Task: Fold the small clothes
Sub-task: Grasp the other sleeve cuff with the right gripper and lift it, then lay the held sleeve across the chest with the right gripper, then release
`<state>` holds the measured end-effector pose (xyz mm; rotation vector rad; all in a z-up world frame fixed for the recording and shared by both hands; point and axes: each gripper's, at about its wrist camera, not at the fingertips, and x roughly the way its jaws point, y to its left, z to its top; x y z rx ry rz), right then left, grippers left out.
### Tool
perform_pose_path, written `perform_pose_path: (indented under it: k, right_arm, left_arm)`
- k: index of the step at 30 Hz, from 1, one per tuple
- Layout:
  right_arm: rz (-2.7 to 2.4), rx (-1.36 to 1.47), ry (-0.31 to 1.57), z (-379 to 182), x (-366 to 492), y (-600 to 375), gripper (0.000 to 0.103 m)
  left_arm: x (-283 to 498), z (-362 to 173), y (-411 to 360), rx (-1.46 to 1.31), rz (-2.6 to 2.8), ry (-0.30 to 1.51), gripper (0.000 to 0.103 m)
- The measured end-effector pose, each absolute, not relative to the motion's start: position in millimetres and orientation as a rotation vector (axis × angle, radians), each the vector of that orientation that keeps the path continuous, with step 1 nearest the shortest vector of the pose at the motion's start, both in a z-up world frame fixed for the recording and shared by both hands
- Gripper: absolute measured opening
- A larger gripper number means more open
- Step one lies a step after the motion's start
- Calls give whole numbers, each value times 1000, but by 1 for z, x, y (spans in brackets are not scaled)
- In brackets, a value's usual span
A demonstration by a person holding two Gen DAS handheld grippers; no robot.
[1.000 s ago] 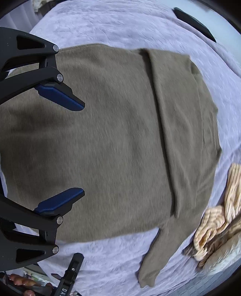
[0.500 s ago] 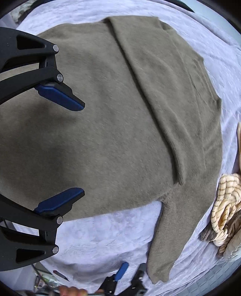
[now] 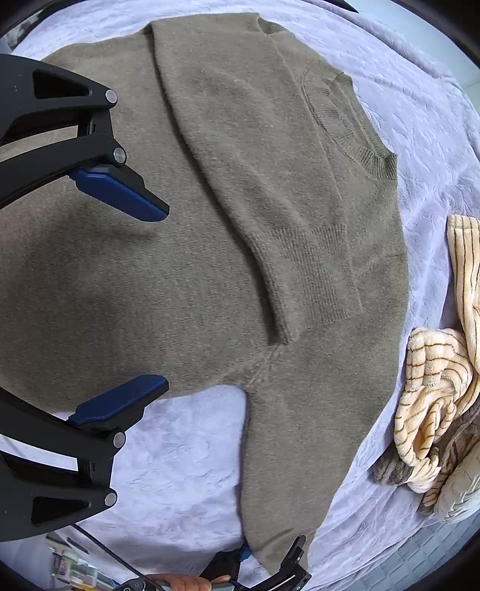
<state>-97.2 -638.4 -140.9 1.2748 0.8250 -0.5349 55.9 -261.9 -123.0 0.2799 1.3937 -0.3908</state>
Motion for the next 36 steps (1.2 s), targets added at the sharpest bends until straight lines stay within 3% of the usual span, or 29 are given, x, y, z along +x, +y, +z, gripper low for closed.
perform_pose_path:
  k: [1, 2, 4, 6, 16, 24, 29, 36]
  right_arm:
    - [-529, 1286, 818, -141, -96, -639, 54]
    - [-510, 1296, 809, -139, -93, -639, 31]
    - [-468, 1283, 808, -134, -82, -635, 17]
    - [-385, 1268, 785, -124, -74, -630, 11]
    - [-6, 1121, 736, -45, -1, -555, 10]
    - [199, 888, 832, -18, 83, -430, 10]
    - [293, 668, 1000, -44, 123, -318, 10]
    - [364, 215, 1285, -140, 127, -175, 12]
  left_arm:
    - [59, -124, -265, 279, -387, 1389, 86]
    - [61, -125, -268, 278, -385, 1385, 86]
    - [66, -126, -271, 273, -381, 1375, 86]
    - [73, -127, -275, 261, -377, 1363, 86]
    - [90, -125, -270, 207, -364, 1329, 86]
    - [124, -112, -183, 199, -233, 1227, 86]
    - [140, -126, -110, 168, -104, 1240, 86]
    - [144, -144, -32, 90, 46, 1257, 86]
